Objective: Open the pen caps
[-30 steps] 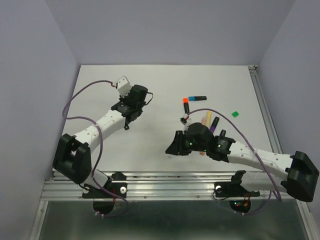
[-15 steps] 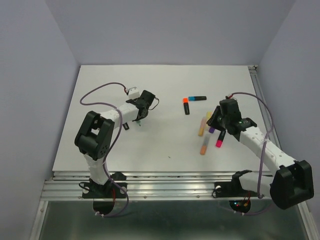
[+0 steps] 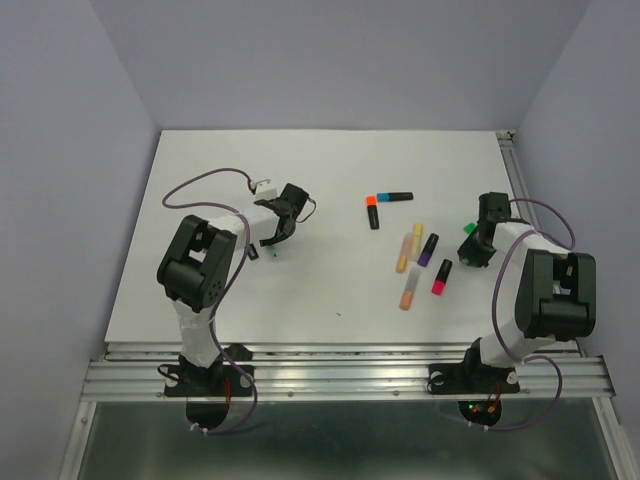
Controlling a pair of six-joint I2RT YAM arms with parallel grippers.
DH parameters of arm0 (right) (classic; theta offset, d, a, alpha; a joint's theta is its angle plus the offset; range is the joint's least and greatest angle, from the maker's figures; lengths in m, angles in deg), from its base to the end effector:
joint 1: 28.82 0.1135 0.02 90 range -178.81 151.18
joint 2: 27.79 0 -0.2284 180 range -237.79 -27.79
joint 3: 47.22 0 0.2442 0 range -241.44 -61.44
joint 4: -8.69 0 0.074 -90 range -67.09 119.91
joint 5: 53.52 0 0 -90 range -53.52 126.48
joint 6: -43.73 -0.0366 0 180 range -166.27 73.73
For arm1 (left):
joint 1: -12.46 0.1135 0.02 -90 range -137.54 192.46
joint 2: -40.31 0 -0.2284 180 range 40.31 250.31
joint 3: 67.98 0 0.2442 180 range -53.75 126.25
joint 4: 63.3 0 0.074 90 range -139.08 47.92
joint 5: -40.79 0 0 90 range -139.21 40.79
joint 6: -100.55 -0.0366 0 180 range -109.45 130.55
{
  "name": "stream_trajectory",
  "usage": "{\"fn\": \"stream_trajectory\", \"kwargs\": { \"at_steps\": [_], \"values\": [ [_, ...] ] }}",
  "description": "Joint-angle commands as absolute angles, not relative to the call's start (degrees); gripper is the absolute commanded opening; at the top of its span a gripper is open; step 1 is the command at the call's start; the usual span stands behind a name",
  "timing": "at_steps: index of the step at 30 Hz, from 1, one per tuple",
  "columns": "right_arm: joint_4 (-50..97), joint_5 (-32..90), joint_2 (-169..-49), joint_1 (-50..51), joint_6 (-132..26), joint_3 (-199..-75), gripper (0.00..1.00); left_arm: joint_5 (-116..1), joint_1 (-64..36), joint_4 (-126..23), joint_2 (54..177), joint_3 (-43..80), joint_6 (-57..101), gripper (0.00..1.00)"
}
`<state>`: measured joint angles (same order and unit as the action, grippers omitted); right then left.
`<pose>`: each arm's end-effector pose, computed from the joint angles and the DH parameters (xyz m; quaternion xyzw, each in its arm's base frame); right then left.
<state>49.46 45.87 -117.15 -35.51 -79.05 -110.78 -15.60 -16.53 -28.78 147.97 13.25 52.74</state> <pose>0.2785 -0.0387 0.1346 0.3452 0.9130 -0.0324 0.2152 0.3236 -0.1561 0.1311 -0.1785 0.9122 0.0879 0.3581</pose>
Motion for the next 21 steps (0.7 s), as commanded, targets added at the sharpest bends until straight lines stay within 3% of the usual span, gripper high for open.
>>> {"fn": "stream_trajectory", "kwargs": {
  "at_steps": [1, 6, 9, 10, 13, 15, 19, 20, 21],
  "values": [
    [49.8, 48.1, -116.7, -36.5, -79.0, -113.2, 0.01, -13.5, -15.8, -27.8, 147.6, 14.6, 51.9, 0.28],
    [50.7, 51.3, -118.5, -37.3, -79.5, -113.4, 0.08, -13.4, -15.1, -28.1, 148.0, 14.5, 52.0, 0.43],
    [51.5, 51.9, -120.0, -37.3, -79.6, -113.9, 0.09, -13.6, -14.9, -28.2, 148.2, 14.5, 51.6, 0.44],
    [51.5, 51.9, -120.2, -37.3, -79.6, -114.0, 0.13, -13.8, -14.9, -28.3, 147.8, 14.2, 51.6, 0.52],
    [51.3, 52.1, -119.5, -37.3, -79.7, -113.6, 0.20, -14.7, -14.9, -29.0, 146.8, 13.4, 51.4, 0.58],
    [51.3, 52.4, -118.8, -37.3, -79.6, -113.4, 0.31, -15.8, -14.9, -29.4, 145.3, 13.0, 51.3, 0.64],
    [51.3, 52.1, -118.4, -37.3, -79.1, -113.4, 0.34, -16.9, -14.9, -30.0, 142.7, 12.9, 51.2, 0.74],
    [51.3, 51.9, -118.3, -37.3, -79.1, -113.3, 0.36, -17.5, -15.0, -30.1, 141.5, 12.8, 51.0, 0.88],
    [51.4, 51.7, -118.2, -37.4, -79.1, -113.4, 0.41, -17.9, -14.9, -30.2, 141.0, 12.8, 50.8, 0.88]
  ]
}}
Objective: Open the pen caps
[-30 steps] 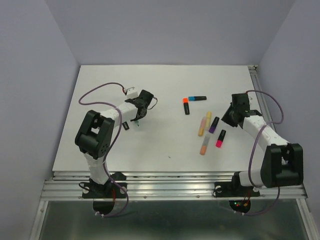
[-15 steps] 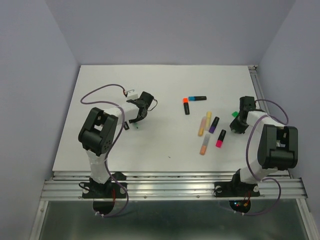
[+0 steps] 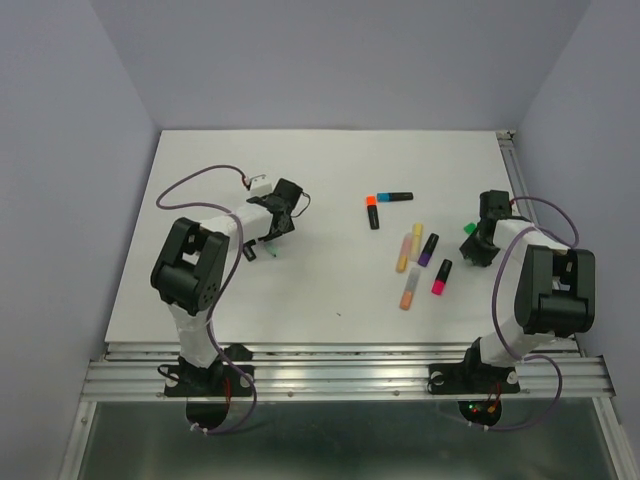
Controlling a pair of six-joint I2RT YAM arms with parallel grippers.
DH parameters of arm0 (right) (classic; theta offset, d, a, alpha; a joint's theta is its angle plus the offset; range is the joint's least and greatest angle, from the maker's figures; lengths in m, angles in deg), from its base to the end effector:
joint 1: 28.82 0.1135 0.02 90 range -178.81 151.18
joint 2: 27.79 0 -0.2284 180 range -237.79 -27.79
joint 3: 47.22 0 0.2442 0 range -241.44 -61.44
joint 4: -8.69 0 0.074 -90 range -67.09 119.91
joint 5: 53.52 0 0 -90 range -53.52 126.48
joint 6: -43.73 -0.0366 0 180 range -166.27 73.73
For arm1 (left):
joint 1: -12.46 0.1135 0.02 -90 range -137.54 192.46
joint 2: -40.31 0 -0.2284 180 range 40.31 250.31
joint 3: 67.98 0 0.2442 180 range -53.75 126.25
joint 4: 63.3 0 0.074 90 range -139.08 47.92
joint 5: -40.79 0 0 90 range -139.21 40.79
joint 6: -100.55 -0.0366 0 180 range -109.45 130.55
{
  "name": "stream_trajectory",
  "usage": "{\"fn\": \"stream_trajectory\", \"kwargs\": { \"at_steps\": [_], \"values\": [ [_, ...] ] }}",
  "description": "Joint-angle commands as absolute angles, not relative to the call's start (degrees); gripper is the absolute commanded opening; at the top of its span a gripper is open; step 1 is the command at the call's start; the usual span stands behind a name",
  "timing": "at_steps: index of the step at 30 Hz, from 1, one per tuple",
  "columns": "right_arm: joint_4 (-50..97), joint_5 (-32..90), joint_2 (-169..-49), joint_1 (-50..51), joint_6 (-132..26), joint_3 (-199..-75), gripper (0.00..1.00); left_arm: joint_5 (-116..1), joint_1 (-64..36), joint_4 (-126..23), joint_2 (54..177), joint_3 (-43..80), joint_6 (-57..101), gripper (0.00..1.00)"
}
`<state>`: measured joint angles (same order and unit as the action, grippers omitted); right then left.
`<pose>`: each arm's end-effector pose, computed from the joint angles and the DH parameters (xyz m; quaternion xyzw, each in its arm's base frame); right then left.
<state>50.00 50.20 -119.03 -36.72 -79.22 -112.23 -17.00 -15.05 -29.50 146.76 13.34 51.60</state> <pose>0.2819 -0.0479 0.1327 0.3616 0.9045 -0.0724 0.2142 0.3282 -0.1490 0.1389 -0.1829 0.9104 0.0759 0.3632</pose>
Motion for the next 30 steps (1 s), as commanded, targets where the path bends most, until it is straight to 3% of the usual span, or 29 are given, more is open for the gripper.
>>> {"fn": "stream_trajectory", "kwargs": {
  "at_steps": [1, 2, 6, 10, 11, 15, 19, 23, 30],
  "values": [
    [51.5, 51.4, -118.1, -37.3, -79.1, -113.4, 0.43, -18.4, -14.9, -30.5, 140.4, 12.8, 50.6, 0.88],
    [51.4, 51.3, -118.0, -37.4, -79.1, -113.5, 0.44, -18.9, -14.9, -30.6, 139.9, 13.0, 50.2, 0.89],
    [51.5, 50.5, -116.6, -37.3, -79.0, -113.5, 0.72, -24.2, -14.9, -32.4, 136.3, 13.0, 48.5, 0.89],
    [51.1, 48.5, -112.6, -37.4, -79.0, -113.1, 0.91, -33.3, -15.4, -38.7, 133.5, 12.3, 44.7, 0.89],
    [50.9, 48.2, -111.6, -37.3, -79.1, -112.9, 1.00, -37.6, -15.9, -40.4, 133.0, 12.2, 43.6, 0.89],
    [47.0, 43.8, -104.6, -37.3, -79.3, -109.4, 1.00, -45.8, -18.2, -46.7, 133.4, 12.9, 40.8, 0.94],
    [42.2, 40.9, -95.9, -37.3, -78.8, -106.0, 1.00, -46.0, -22.0, -46.5, 138.2, 19.2, 39.3, 0.98],
    [37.9, 33.7, -90.4, -37.4, -77.8, -102.8, 1.00, -47.2, -25.2, -44.4, 145.7, 27.4, 39.1, 0.99],
    [37.7, 32.3, -89.7, -37.3, -77.8, -102.7, 1.00, -42.6, -30.6, -33.9, 162.4, 50.5, 38.5, 0.99]
  ]
}}
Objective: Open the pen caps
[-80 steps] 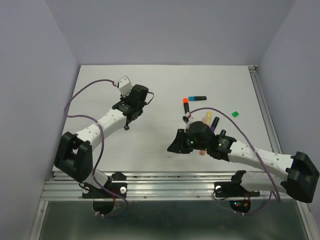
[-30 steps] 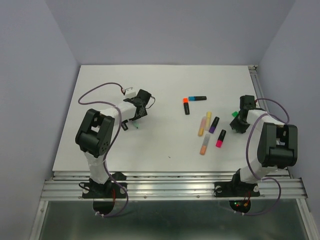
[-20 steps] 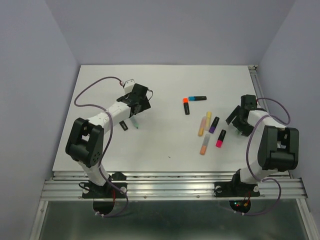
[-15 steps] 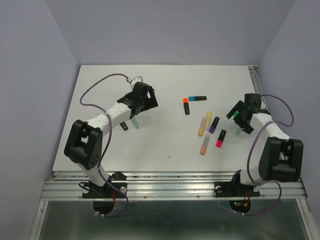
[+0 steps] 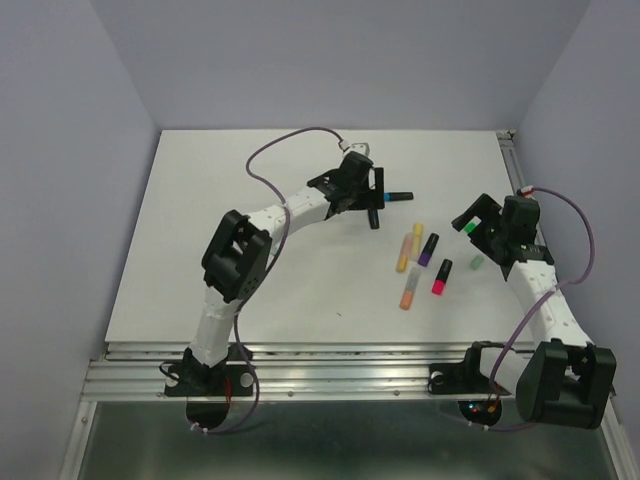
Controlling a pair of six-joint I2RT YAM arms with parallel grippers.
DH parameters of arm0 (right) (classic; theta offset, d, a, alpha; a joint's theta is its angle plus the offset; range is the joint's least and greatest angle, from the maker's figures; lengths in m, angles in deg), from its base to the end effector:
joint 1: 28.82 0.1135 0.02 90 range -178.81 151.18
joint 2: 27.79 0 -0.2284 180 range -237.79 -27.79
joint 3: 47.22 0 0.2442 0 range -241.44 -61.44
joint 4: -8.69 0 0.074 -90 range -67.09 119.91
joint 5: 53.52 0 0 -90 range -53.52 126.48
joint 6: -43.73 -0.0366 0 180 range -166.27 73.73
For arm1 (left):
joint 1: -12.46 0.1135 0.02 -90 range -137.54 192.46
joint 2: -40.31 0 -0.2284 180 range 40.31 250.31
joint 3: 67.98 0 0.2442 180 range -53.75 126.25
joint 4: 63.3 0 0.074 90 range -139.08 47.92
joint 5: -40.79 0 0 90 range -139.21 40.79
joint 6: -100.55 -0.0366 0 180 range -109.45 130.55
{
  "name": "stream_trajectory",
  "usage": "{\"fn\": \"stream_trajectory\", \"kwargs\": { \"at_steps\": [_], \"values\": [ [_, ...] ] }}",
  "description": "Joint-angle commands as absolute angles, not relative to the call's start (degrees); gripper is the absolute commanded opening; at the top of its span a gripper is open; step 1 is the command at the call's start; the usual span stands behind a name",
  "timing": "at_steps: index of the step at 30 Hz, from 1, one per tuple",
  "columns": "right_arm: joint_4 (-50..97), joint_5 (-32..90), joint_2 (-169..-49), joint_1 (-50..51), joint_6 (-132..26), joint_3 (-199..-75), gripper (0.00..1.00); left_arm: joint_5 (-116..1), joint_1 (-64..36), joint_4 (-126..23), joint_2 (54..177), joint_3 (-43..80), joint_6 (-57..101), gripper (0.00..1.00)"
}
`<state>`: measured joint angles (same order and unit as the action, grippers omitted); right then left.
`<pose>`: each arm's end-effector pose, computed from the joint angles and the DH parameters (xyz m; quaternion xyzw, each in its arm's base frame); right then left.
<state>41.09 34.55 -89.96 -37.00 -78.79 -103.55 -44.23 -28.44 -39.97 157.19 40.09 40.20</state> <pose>0.2409 -0.0334 0.2222 0.3059 0.8460 0.1068 0.4234 0.3483 -0.2975 0.2211 0.0648 0.8722 -0.2481 0.4165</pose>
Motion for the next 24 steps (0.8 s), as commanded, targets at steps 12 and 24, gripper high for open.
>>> {"fn": "stream_trajectory", "kwargs": {
  "at_steps": [12, 24],
  "values": [
    [37.2, 28.8, -88.9, -37.3, -77.1, -101.9, 1.00, -32.3, -33.0, -21.4, 178.6, 73.1, 39.1, 0.99],
    [37.4, 29.1, -88.9, -37.3, -77.2, -101.9, 1.00, -29.1, -33.2, -15.0, 185.8, 79.0, 38.9, 0.92]
  ]
}}
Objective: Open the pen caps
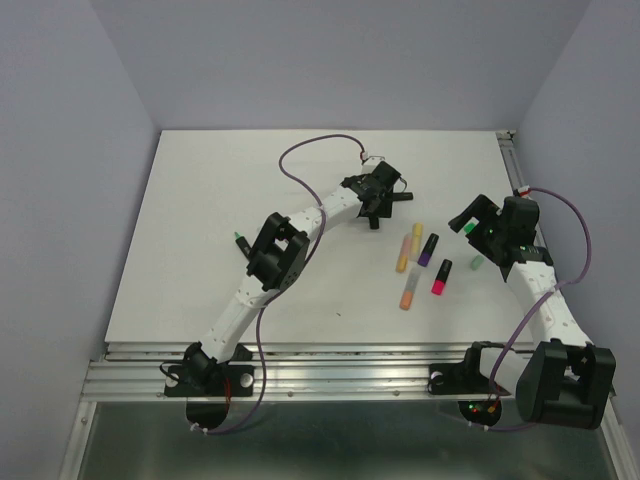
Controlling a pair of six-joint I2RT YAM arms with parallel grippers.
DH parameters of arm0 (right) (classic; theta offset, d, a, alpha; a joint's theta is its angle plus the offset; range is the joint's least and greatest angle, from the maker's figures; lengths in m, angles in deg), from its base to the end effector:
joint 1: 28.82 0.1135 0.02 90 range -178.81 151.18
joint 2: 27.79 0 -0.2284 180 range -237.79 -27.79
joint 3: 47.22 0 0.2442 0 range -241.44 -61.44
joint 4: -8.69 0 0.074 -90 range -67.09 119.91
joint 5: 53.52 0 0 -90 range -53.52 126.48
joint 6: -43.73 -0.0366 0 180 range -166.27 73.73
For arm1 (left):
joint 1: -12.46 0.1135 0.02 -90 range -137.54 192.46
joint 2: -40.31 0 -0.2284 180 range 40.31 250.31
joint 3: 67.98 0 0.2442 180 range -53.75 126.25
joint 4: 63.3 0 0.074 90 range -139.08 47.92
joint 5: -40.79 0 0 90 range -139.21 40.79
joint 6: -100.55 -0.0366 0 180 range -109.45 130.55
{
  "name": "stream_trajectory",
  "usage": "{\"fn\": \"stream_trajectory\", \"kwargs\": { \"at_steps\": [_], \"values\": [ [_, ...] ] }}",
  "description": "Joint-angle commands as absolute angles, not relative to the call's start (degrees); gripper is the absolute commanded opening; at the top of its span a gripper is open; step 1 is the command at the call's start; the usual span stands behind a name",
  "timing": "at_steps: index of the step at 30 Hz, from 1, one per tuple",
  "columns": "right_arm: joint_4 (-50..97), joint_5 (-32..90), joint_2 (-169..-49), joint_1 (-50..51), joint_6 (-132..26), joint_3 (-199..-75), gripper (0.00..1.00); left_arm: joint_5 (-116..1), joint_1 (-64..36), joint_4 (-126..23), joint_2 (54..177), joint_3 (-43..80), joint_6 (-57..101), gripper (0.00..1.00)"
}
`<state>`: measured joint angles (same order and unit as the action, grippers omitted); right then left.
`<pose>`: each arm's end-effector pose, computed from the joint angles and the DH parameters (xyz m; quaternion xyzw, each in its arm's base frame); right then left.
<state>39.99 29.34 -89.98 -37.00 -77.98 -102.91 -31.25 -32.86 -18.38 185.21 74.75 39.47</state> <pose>0.2414 -0.0301 0.2203 0.2800 0.8519 0.1443 0.4185 0.3772 -0.3653 0.1559 0.0746 0.9180 -0.1022 0.3758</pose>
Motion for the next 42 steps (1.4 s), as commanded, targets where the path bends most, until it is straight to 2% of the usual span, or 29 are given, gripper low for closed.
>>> {"fn": "stream_trajectory", "kwargs": {
  "at_steps": [1, 16, 19, 20, 26, 29, 32, 33, 36, 39, 42],
  "values": [
    [37.4, 29.1, -88.9, -37.4, -77.2, -101.9, 1.00, -29.1, -33.2, -15.0, 186.1, 79.0, 38.8, 0.86],
    [37.4, 29.3, -89.1, -37.4, -77.0, -101.9, 1.00, -31.0, -33.2, -14.1, 187.1, 75.9, 36.0, 0.35],
    [36.5, 27.9, -89.2, -37.3, -76.2, -101.5, 1.00, -32.5, -33.3, -14.6, 186.6, 74.0, 33.8, 0.15],
    [36.0, 27.1, -89.2, -37.3, -75.9, -101.5, 1.00, -32.3, -33.3, -14.7, 186.2, 73.5, 33.6, 0.02],
    [28.6, 11.6, -89.9, -36.2, -74.8, -98.6, 1.00, -30.6, -33.5, -18.6, 178.1, 64.7, 32.9, 0.00],
    [26.2, 8.6, -90.2, -32.4, -74.7, -98.4, 1.00, -28.7, -34.7, -24.8, 168.6, 50.8, 33.6, 0.00],
    [25.4, 9.0, -89.7, -29.0, -74.6, -98.6, 1.00, -28.6, -37.1, -35.1, 155.8, 38.4, 33.6, 0.00],
    [25.9, 10.5, -89.6, -27.9, -74.5, -99.0, 1.00, -28.6, -37.6, -37.5, 149.5, 30.2, 33.9, 0.00],
    [28.2, 12.7, -89.3, -23.9, -75.2, -99.9, 1.00, -31.5, -38.9, -46.4, 138.7, 15.9, 35.0, 0.00],
    [28.6, 14.7, -89.1, -19.8, -78.2, -100.5, 1.00, -35.7, -40.4, -54.8, 133.0, 5.4, 34.5, 0.00],
    [27.8, 19.5, -89.0, -13.2, -82.6, -101.2, 1.00, -38.0, -41.8, -59.0, 128.6, 0.2, 32.8, 0.00]
  ]
}}
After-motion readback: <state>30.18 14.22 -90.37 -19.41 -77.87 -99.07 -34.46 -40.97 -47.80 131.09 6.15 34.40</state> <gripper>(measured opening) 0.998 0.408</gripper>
